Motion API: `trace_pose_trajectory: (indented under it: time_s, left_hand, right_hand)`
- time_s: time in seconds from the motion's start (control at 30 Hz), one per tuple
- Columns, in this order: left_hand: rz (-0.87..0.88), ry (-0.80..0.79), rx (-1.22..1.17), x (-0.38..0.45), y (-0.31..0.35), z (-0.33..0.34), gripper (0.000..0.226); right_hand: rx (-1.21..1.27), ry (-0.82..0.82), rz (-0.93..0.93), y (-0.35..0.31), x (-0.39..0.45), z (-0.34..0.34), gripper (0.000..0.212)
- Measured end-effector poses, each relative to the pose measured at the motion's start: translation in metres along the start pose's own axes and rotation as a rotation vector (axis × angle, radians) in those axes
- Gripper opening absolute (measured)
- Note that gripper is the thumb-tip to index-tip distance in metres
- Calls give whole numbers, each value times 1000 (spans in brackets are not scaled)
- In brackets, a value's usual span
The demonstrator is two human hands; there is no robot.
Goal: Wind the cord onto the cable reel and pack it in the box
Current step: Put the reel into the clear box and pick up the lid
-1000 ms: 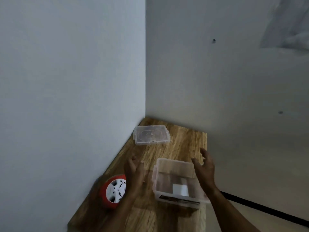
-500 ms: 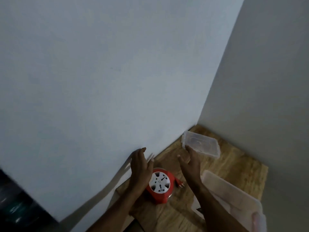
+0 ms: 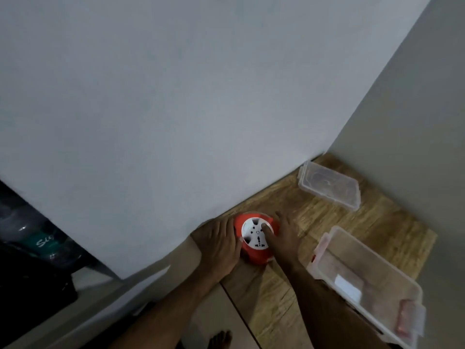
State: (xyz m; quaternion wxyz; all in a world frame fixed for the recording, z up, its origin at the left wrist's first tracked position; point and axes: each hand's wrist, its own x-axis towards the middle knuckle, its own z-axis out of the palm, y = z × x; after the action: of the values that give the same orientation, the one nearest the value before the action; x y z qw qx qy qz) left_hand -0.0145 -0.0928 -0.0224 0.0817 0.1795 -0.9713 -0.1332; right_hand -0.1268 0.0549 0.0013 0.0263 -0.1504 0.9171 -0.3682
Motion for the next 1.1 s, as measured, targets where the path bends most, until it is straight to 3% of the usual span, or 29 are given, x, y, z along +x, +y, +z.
trace_pose_trajectory:
  time_s: [0.1,0.27,0.5,0.73,1.1]
  left_hand:
    - [8,-94,32,-1,-3,19,71]
    - [21,-207,61,3,-6,37,79]
    - [-158,-121,-160,2,18,28,97]
    - [-302,-80,-233,9,36,27,87]
    - [-284,24,-213,16,56,13,79]
  right_hand:
    - [-111,0,3,13,-4,10,71]
    - [-244,27,9,13,-8,20,59]
    - [-395,37,-2,9,-13,29,63]
    - [-388,30,78,6,-13,33,61]
    - [-138,86,128,6,-11,22,51]
